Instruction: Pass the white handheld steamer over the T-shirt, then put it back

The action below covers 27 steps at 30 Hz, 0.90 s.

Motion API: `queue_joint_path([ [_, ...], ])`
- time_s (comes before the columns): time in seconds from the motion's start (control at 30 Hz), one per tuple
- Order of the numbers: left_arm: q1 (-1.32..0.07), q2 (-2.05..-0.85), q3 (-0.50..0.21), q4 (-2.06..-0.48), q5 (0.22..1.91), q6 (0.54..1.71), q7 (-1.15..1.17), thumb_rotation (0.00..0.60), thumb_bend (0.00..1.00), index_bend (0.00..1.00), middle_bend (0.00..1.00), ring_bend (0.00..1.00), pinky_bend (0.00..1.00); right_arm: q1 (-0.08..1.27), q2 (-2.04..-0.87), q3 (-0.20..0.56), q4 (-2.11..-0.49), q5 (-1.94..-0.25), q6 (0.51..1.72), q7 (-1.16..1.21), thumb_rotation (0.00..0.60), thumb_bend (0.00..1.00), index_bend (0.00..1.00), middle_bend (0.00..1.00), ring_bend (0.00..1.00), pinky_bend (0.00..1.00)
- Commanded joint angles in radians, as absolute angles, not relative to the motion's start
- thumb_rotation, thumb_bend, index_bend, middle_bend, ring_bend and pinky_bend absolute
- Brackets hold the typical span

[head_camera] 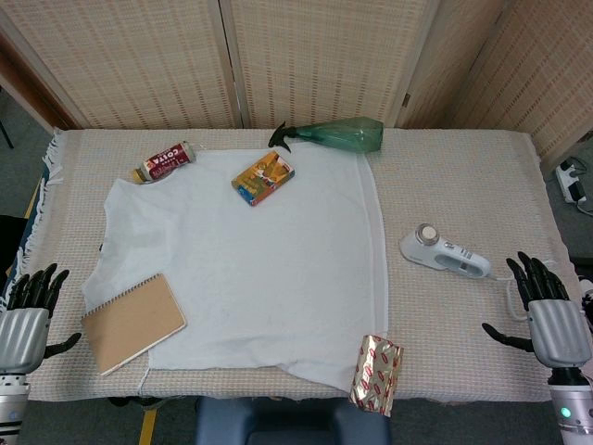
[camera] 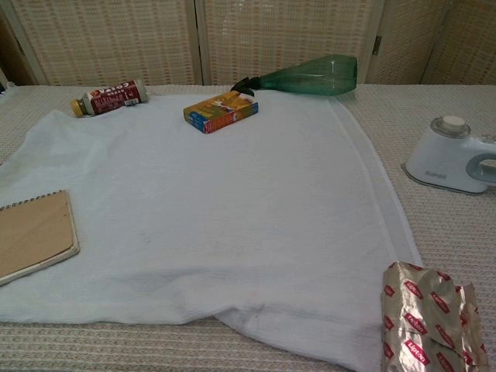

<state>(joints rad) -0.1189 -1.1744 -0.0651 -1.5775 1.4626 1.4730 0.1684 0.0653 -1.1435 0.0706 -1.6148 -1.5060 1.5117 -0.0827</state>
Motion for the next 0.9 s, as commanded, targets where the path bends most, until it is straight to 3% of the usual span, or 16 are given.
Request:
queue_joint_path([
  [0.03, -0.123, -1.183, -0.064, -1.57, 1.461, 1.464, 0.169, 0.6, 0.12, 0.05, 0.05, 0.02, 0.02, 0.07, -1.145, 0.071, -1.621, -1.51, 1.509, -0.092, 0.452, 0.07, 0.0, 0.05, 0.01, 0.16],
  [0.5, -0.114, -1.185, -0.067, -1.551, 1.475, 1.496, 0.137, 0.6, 0.12, 0.05, 0.05, 0.02, 0.02, 0.1, -1.148, 0.096, -1.64, -1.474, 1.466, -0.124, 0.453, 0.07, 0.0, 0.09, 0.08, 0.23],
  [0.9, -0.109, -1.195, -0.061, -1.534, 1.474, 1.496, 0.124, 0.6, 0.12, 0.05, 0.05, 0.02, 0.02, 0.255, -1.226, 0.193, -1.533, -1.24, 1.203, -0.18, 0.454, 0.1, 0.0, 0.16, 0.09, 0.27],
])
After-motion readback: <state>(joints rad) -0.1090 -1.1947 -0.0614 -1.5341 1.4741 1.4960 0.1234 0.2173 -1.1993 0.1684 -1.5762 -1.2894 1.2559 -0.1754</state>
